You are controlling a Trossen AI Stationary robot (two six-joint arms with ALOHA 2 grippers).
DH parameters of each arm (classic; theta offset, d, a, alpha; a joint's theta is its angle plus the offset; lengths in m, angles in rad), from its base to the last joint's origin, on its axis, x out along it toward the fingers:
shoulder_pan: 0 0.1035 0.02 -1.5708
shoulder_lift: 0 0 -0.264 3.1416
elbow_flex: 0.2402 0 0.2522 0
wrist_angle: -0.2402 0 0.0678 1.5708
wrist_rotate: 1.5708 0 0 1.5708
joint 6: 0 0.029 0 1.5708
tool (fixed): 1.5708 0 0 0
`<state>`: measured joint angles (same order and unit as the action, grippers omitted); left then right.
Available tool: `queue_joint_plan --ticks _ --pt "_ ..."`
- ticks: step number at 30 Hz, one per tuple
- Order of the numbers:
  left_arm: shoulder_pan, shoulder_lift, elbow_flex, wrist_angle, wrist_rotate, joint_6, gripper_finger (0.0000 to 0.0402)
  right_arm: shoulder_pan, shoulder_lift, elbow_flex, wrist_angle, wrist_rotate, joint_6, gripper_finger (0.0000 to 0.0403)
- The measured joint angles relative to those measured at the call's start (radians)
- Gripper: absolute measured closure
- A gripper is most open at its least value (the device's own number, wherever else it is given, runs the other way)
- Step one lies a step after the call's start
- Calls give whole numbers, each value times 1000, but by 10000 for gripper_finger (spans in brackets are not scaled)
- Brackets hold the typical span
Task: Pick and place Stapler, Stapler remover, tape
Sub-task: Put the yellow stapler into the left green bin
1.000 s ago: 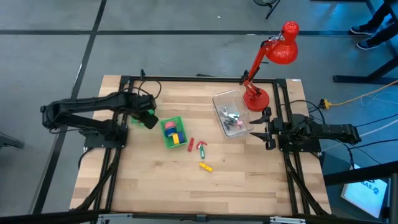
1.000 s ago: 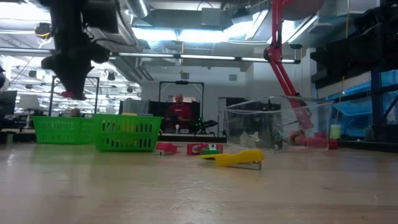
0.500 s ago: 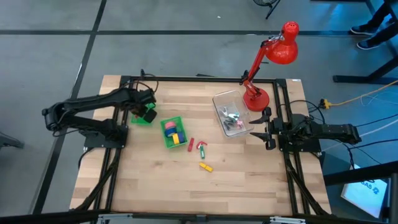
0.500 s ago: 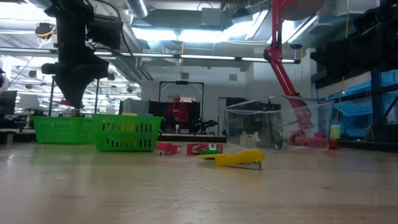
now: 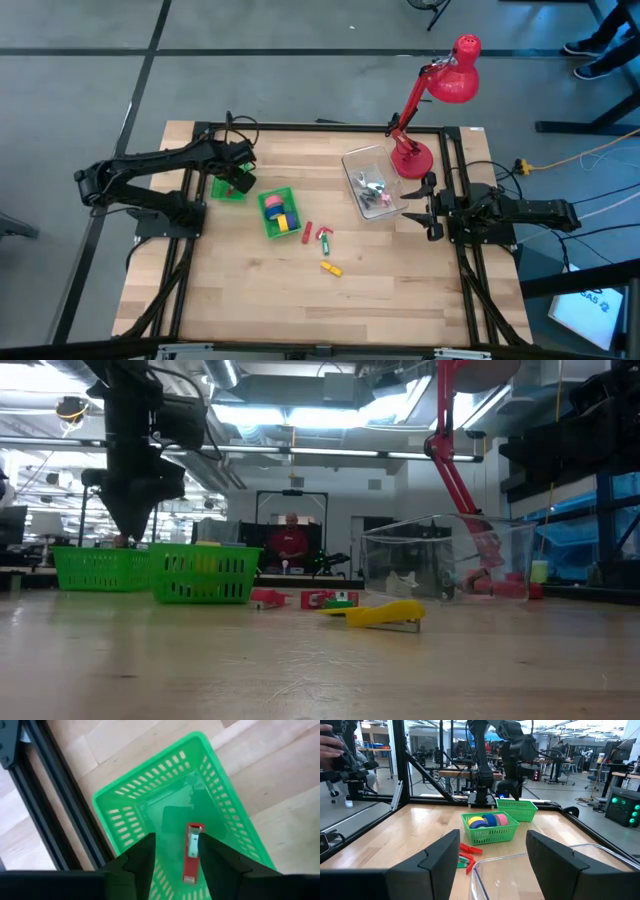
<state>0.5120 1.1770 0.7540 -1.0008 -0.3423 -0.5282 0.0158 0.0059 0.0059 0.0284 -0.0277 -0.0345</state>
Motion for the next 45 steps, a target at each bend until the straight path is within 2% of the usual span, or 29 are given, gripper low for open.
queue_joint_plan --ticks 5,10,19,24,32,40,45 --pt "-32 -14 0 58 47 14 226 0 0 0 0 0 0 171" --pt "-87 -54 0 196 110 52 211 0 0 0 0 0 0 171" --pt "-227 -75 99 363 90 172 217 0 0 0 0 0 0 171" --pt "-329 -59 153 554 74 318 213 0 0 0 0 0 0 171" --pt "-463 100 202 790 83 594 217 0 0 0 0 0 0 171" --pt "-472 293 376 811 271 746 217 0 0 0 0 0 0 171" --pt "-485 405 473 813 308 784 223 0 0 0 0 0 0 171"
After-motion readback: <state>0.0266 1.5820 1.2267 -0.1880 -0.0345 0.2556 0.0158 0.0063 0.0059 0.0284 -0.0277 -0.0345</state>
